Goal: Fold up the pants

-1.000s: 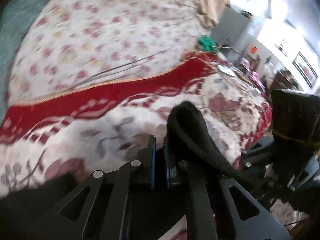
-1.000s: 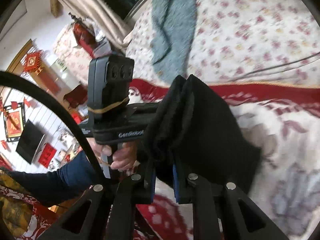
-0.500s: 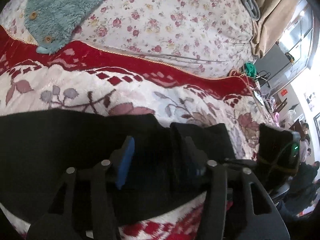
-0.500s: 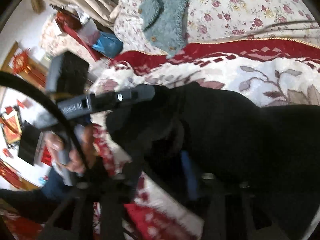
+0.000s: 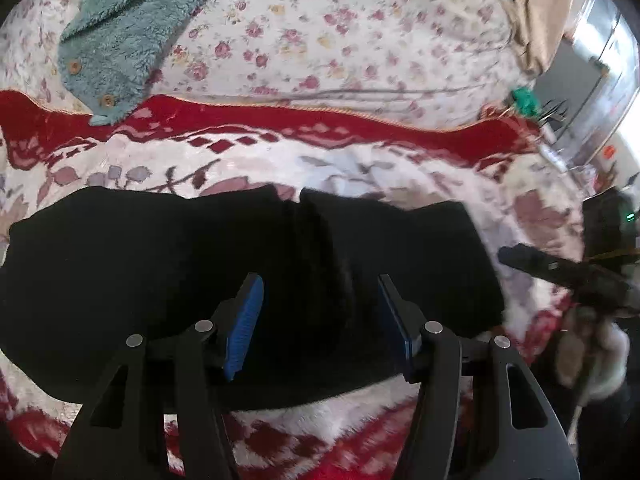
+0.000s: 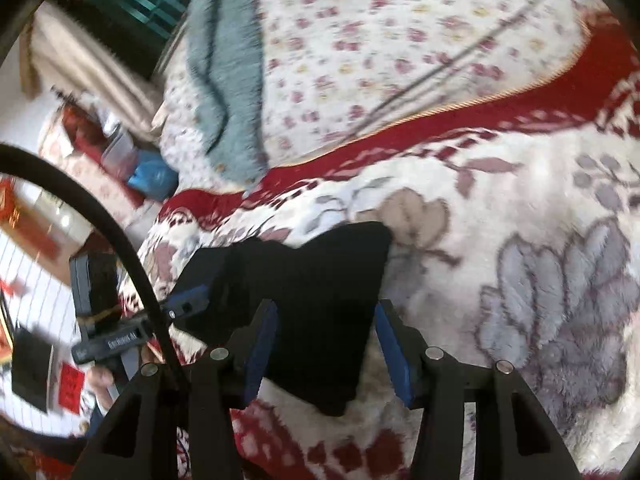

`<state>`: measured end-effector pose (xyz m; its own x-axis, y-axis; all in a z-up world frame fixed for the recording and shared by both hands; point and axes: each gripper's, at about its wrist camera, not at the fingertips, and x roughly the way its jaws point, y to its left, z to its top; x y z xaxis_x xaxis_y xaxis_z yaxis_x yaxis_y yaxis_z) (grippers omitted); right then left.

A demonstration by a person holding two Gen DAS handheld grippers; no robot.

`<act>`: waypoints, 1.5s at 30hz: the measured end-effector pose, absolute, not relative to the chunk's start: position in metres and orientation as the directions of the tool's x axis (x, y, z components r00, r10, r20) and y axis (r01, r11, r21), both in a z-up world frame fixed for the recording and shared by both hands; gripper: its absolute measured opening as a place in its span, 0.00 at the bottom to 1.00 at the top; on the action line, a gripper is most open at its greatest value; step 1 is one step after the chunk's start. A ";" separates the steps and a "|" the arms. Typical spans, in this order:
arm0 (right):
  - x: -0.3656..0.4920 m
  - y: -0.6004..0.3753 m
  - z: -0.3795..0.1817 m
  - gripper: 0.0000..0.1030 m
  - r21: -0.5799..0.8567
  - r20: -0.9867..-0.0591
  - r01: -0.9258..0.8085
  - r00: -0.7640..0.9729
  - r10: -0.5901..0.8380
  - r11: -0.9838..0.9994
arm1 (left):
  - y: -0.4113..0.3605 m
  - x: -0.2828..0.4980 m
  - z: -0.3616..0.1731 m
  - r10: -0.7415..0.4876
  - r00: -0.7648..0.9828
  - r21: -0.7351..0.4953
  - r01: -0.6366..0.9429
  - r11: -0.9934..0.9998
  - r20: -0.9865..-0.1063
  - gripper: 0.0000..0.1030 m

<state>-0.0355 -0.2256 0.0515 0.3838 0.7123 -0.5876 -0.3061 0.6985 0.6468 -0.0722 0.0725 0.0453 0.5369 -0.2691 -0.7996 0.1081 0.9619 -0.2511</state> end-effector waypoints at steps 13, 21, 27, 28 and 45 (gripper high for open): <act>-0.016 -0.202 0.023 0.40 0.676 -0.612 -0.282 0.298 0.732 0.680 | 0.061 -0.057 0.022 -0.319 0.499 -0.315 0.095 0.944 -0.806 0.15; -0.046 -0.190 0.058 0.26 0.591 -0.623 -0.361 0.363 0.693 0.721 | 0.071 -0.075 0.040 -0.289 0.521 -0.271 0.113 0.956 -0.803 0.12; -0.033 -0.200 0.023 0.34 0.604 -0.682 -0.191 0.379 0.626 0.774 | 0.069 -0.069 0.024 -0.282 0.497 -0.276 0.089 0.957 -0.821 0.19; -0.035 -0.201 0.025 0.35 0.592 -0.686 -0.200 0.385 0.618 0.781 | 0.070 -0.070 0.025 -0.280 0.498 -0.273 0.088 0.958 -0.821 0.21; -0.024 -0.152 0.085 0.37 0.264 -0.732 -0.378 0.520 0.440 0.887 | 0.063 -0.072 0.061 -0.289 0.563 -0.292 0.086 0.952 -0.774 0.21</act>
